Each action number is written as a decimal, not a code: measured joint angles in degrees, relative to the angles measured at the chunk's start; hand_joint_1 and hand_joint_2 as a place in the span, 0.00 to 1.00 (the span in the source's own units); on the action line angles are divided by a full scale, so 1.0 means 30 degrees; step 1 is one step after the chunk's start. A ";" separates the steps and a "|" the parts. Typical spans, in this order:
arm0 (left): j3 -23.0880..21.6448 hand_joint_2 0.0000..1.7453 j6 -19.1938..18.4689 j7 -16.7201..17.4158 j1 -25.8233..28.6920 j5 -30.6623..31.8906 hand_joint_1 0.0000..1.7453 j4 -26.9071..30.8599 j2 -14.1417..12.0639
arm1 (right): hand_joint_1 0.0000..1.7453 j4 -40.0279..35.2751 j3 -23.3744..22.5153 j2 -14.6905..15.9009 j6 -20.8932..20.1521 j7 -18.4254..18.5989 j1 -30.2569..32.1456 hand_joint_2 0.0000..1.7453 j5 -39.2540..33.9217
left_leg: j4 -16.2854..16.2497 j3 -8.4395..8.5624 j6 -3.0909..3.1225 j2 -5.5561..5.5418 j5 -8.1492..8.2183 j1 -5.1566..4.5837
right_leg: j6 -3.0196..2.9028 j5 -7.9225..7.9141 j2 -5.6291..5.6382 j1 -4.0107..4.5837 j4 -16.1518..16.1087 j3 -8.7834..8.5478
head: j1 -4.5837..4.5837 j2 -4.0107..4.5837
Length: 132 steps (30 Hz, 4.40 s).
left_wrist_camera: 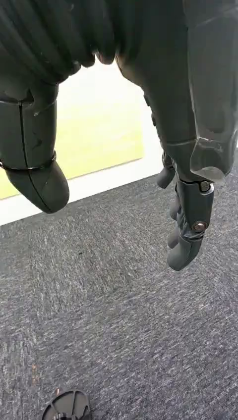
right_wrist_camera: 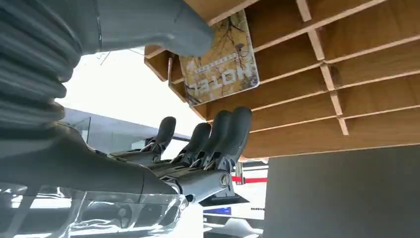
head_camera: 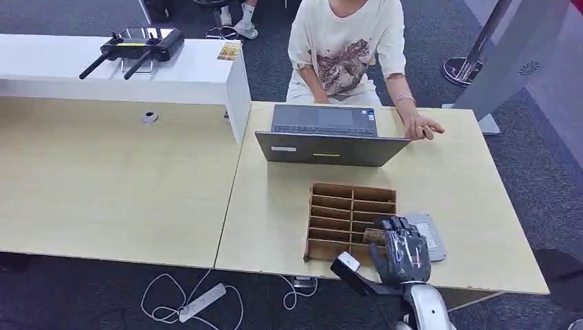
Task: Pass the card to the sensor for recognition and then transmit it.
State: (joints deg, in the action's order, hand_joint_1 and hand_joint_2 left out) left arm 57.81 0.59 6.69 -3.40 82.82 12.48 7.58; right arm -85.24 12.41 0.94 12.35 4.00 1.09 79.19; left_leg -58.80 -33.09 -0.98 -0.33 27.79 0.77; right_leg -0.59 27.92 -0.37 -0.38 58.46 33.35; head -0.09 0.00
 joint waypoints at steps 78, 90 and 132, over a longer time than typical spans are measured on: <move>0.0000 1.00 0.0000 0.0197 -0.0004 0.0306 0.00 0.0000 -0.0015 | 0.74 -0.0073 0.0168 -0.0044 -0.0291 0.0546 -0.0200 1.00 -0.0015 | 0.0000 0.0009 0.0000 0.0003 0.0000 0.0000 | 0.0000 0.0000 0.0002 0.0000 -0.0002 -0.0003 | 0.0000 0.0000; 0.0000 1.00 0.0007 0.0197 -0.0003 0.0342 0.00 0.0000 -0.0007 | 0.77 -0.0211 0.0160 -0.0044 -0.0284 0.0546 0.0009 1.00 0.0007 | 0.0000 0.0020 0.0001 0.0003 -0.0001 0.0000 | -0.0001 -0.0003 0.0002 0.0000 -0.0001 -0.0016 | 0.0000 0.0000; 0.0000 1.00 0.0634 0.0153 0.0003 0.0371 0.00 0.0000 0.0066 | 1.00 -0.1785 0.0160 -0.0029 0.0219 -0.1566 0.0474 1.00 -0.2390 | 0.0000 0.0017 0.0001 0.0003 -0.0001 0.0000 | -0.0001 -0.0003 0.0002 0.0000 -0.0001 -0.0017 | 0.0000 0.0000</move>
State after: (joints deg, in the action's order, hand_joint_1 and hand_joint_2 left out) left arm 57.81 2.49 7.15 -3.39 83.93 12.48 7.78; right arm -90.60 12.90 0.85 13.01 -0.70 2.51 72.02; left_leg -58.80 -33.04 -0.98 -0.32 27.79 0.77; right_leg -0.59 27.91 -0.36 -0.38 58.45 33.30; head -0.09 0.00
